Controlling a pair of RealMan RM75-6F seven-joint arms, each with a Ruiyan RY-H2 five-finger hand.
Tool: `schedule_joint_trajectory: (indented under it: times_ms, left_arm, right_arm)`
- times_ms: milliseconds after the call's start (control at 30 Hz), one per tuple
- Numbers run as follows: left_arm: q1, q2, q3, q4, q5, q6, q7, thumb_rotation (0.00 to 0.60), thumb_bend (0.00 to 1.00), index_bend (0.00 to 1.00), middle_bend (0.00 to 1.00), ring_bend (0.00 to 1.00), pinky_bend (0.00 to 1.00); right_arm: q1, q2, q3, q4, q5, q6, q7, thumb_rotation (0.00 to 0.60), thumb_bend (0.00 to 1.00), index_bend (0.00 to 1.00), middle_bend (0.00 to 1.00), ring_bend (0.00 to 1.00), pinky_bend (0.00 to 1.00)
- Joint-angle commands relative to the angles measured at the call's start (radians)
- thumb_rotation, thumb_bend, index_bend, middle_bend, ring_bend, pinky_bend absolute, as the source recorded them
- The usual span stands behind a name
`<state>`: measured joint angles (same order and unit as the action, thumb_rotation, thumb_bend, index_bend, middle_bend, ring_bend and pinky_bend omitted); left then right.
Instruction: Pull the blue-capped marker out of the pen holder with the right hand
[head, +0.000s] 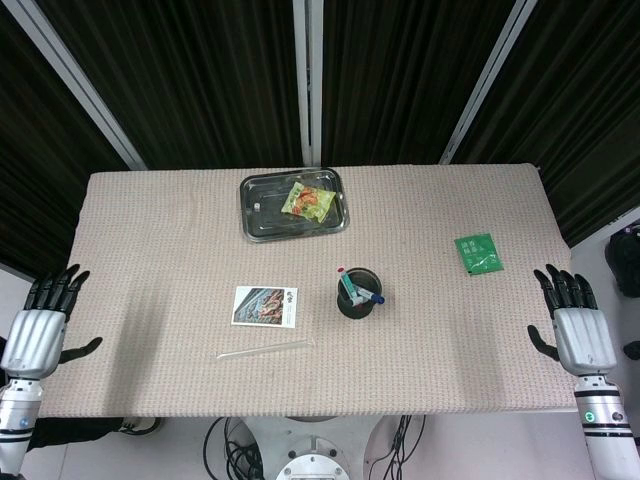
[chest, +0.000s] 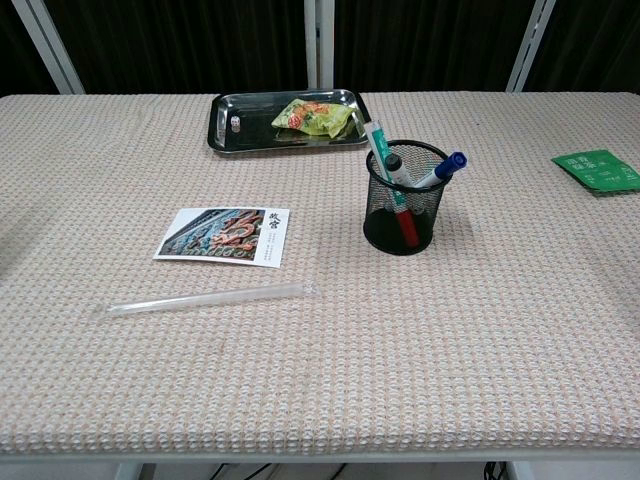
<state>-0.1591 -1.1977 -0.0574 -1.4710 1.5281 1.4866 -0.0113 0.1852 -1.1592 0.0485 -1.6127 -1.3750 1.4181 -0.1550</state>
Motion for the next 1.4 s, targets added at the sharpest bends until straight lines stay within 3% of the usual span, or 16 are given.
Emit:
schedule_joint_trajectory:
  times_ms: [33, 467, 600, 867, 1400]
  left_arm:
    - [0.002, 0.003, 0.002, -0.003, -0.001, -0.001, 0.002, 0.6, 0.09, 0.07, 0.0, 0.0, 0.01]
    - [0.007, -0.004, 0.007, 0.017, -0.013, -0.014, -0.021, 0.6, 0.09, 0.07, 0.0, 0.0, 0.01]
    - [0.012, -0.008, 0.009, 0.03, -0.023, -0.018, -0.023, 0.6, 0.09, 0.07, 0.0, 0.0, 0.01]
    - [0.022, 0.001, 0.016, 0.023, -0.017, -0.007, -0.015, 0.6, 0.09, 0.07, 0.0, 0.0, 0.01]
    - [0.021, 0.009, 0.013, 0.012, -0.023, -0.018, -0.005, 0.6, 0.09, 0.07, 0.0, 0.0, 0.01]
  right_arm:
    - [0.002, 0.004, 0.002, -0.008, -0.018, 0.001, 0.004, 0.6, 0.27, 0.0, 0.0, 0.0, 0.0]
    - [0.085, 0.014, 0.039, -0.099, -0.074, -0.087, -0.041, 0.6, 0.26, 0.0, 0.0, 0.0, 0.0]
    - [0.151, -0.02, 0.06, -0.114, -0.091, -0.153, -0.097, 0.6, 0.2, 0.0, 0.0, 0.0, 0.0]
    - [0.259, -0.118, 0.083, -0.125, -0.081, -0.265, -0.227, 0.6, 0.2, 0.03, 0.0, 0.0, 0.0]
    - [0.345, -0.282, 0.09, -0.023, -0.051, -0.318, -0.298, 0.6, 0.23, 0.2, 0.0, 0.0, 0.0]
